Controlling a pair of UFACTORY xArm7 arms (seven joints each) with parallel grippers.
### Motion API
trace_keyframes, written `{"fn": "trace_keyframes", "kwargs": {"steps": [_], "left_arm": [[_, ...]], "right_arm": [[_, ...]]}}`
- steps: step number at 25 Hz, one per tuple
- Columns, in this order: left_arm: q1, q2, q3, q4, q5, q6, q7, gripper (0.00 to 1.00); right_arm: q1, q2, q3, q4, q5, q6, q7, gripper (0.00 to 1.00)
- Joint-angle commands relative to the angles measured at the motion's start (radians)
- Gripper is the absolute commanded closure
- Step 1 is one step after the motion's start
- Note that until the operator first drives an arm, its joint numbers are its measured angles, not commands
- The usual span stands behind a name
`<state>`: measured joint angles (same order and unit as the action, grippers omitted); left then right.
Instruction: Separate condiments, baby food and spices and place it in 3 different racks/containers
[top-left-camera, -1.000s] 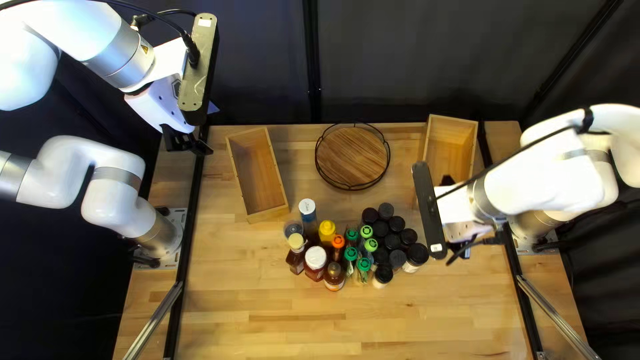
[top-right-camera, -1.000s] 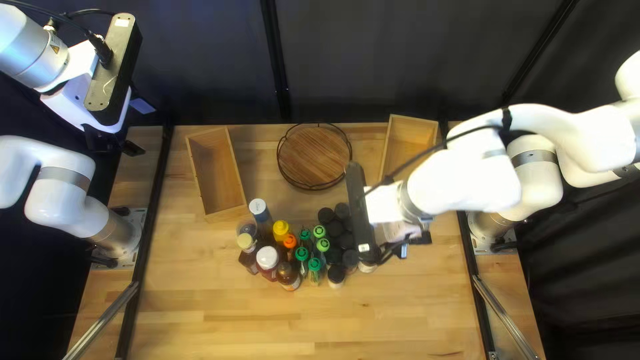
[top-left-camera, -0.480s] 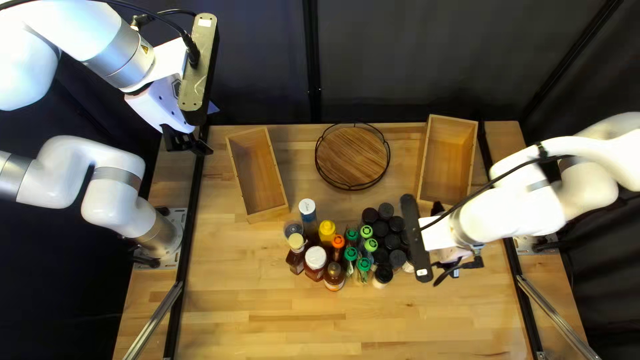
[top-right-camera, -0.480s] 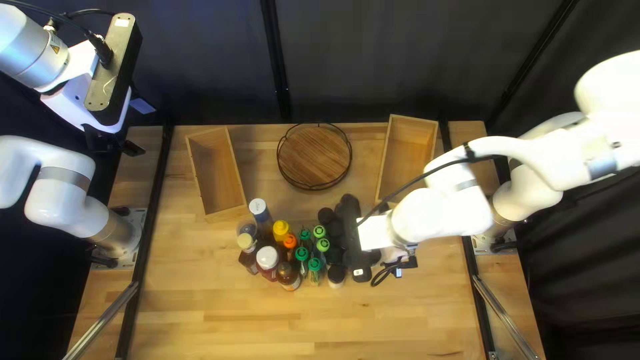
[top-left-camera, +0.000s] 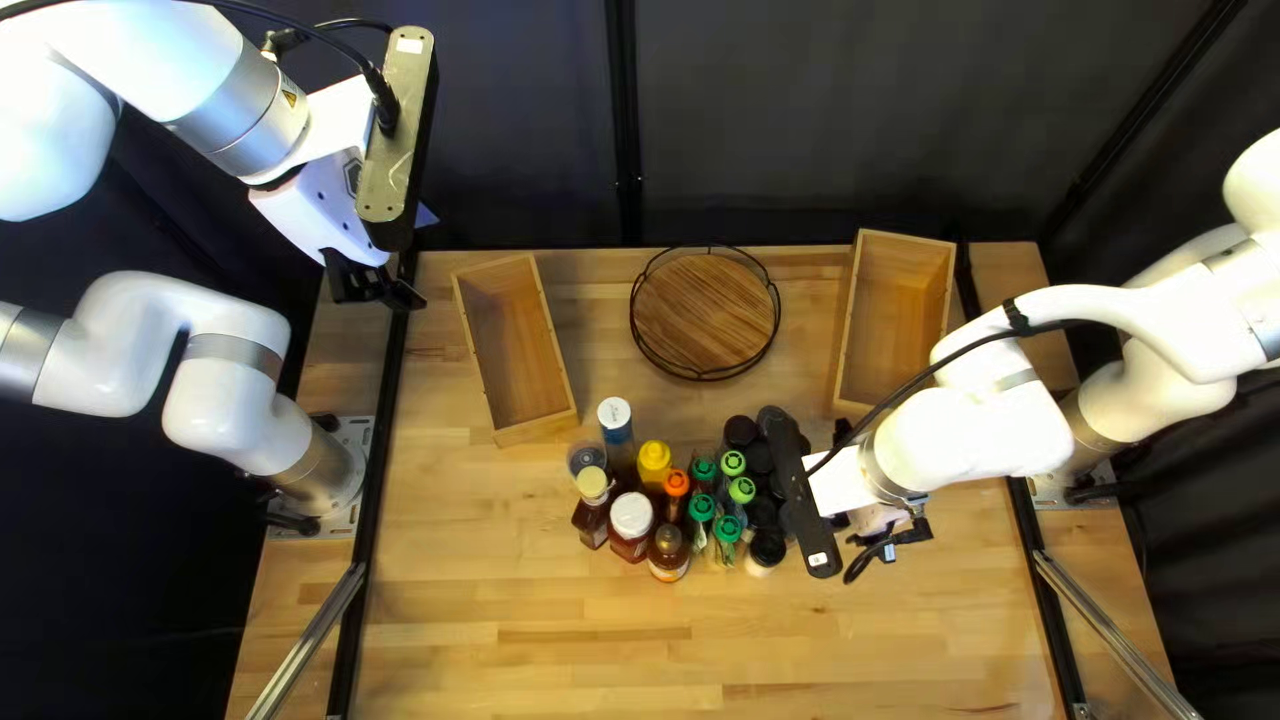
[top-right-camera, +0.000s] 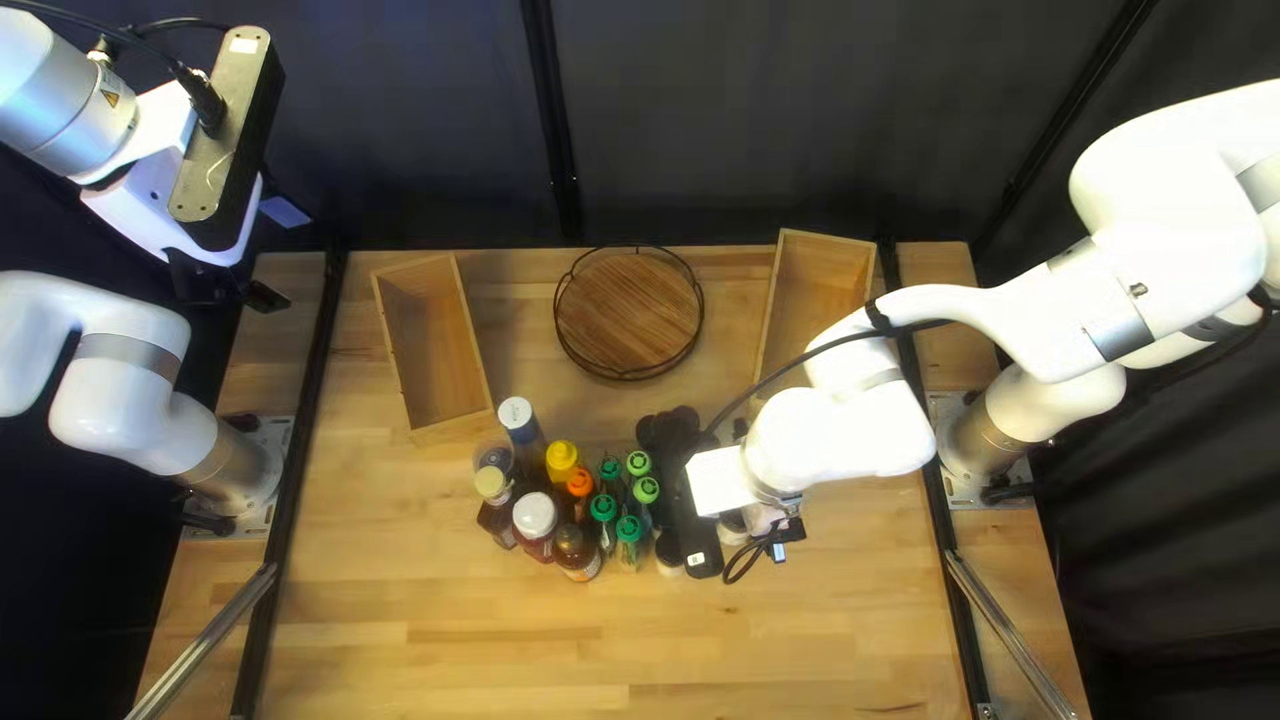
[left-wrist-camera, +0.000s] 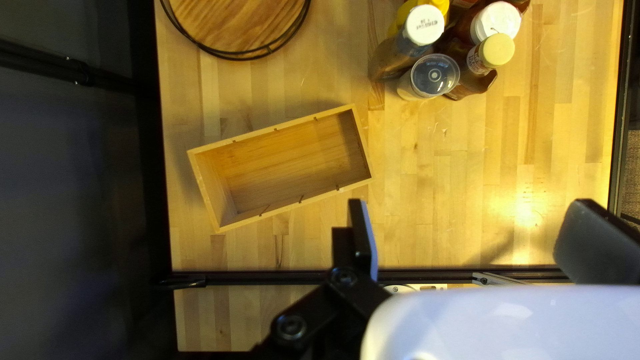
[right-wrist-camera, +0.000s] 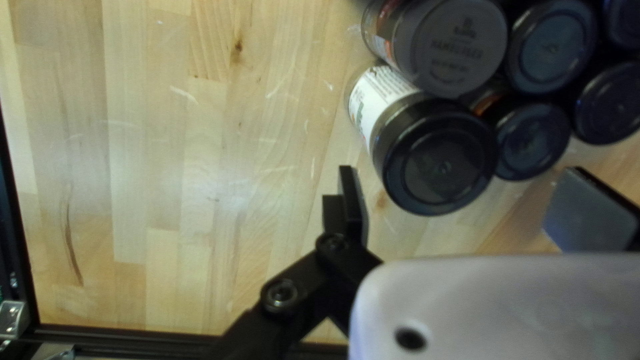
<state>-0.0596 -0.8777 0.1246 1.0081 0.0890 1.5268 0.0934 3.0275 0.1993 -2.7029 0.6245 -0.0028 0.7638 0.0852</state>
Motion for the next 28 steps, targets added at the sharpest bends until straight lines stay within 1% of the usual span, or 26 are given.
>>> {"fn": "trace_keyframes", "kwargs": {"steps": [1,3,4,5,6,10,13,17,18,19,22,23,25,28], "left_arm": [[0.000,0.000,0.000,0.000,0.000,0.000,0.000,0.00],[0.000,0.000,0.000,0.000,0.000,0.000,0.000,0.00],[0.000,0.000,0.000,0.000,0.000,0.000,0.000,0.00],[0.000,0.000,0.000,0.000,0.000,0.000,0.000,0.00],[0.000,0.000,0.000,0.000,0.000,0.000,0.000,0.00],[0.000,0.000,0.000,0.000,0.000,0.000,0.000,0.00],[0.000,0.000,0.000,0.000,0.000,0.000,0.000,0.00],[0.000,0.000,0.000,0.000,0.000,0.000,0.000,0.00],[0.000,0.000,0.000,0.000,0.000,0.000,0.000,0.00],[0.000,0.000,0.000,0.000,0.000,0.000,0.000,0.00],[0.000,0.000,0.000,0.000,0.000,0.000,0.000,0.00],[0.000,0.000,0.000,0.000,0.000,0.000,0.000,0.00],[0.000,0.000,0.000,0.000,0.000,0.000,0.000,0.00],[0.000,0.000,0.000,0.000,0.000,0.000,0.000,0.00]], "right_arm": [[-0.001,-0.021,0.000,-0.011,-0.003,-0.039,-0.007,0.00],[-0.002,-0.027,-0.001,-0.015,-0.003,-0.052,-0.010,0.00],[-0.001,-0.028,-0.001,-0.018,-0.002,-0.057,-0.012,0.19],[0.000,-0.029,0.000,-0.019,-0.002,-0.060,-0.013,0.94],[0.001,-0.029,0.002,-0.020,-0.002,-0.061,-0.014,1.00],[0.009,-0.008,0.003,-0.025,0.006,-0.048,-0.020,1.00],[0.021,0.035,0.000,-0.028,0.026,-0.016,-0.032,1.00],[0.051,0.178,-0.035,-0.045,0.080,0.086,-0.076,1.00],[0.056,0.217,-0.051,-0.051,0.089,0.113,-0.091,1.00],[0.060,0.288,-0.083,-0.061,0.100,0.167,-0.118,1.00],[0.052,0.429,-0.169,-0.085,0.100,0.274,-0.188,1.00],[0.049,0.446,-0.181,-0.088,0.098,0.286,-0.196,1.00],[0.022,0.502,-0.242,-0.090,0.075,0.340,-0.242,1.00],[-0.016,0.536,-0.302,-0.086,0.043,0.380,-0.284,1.00]]}}
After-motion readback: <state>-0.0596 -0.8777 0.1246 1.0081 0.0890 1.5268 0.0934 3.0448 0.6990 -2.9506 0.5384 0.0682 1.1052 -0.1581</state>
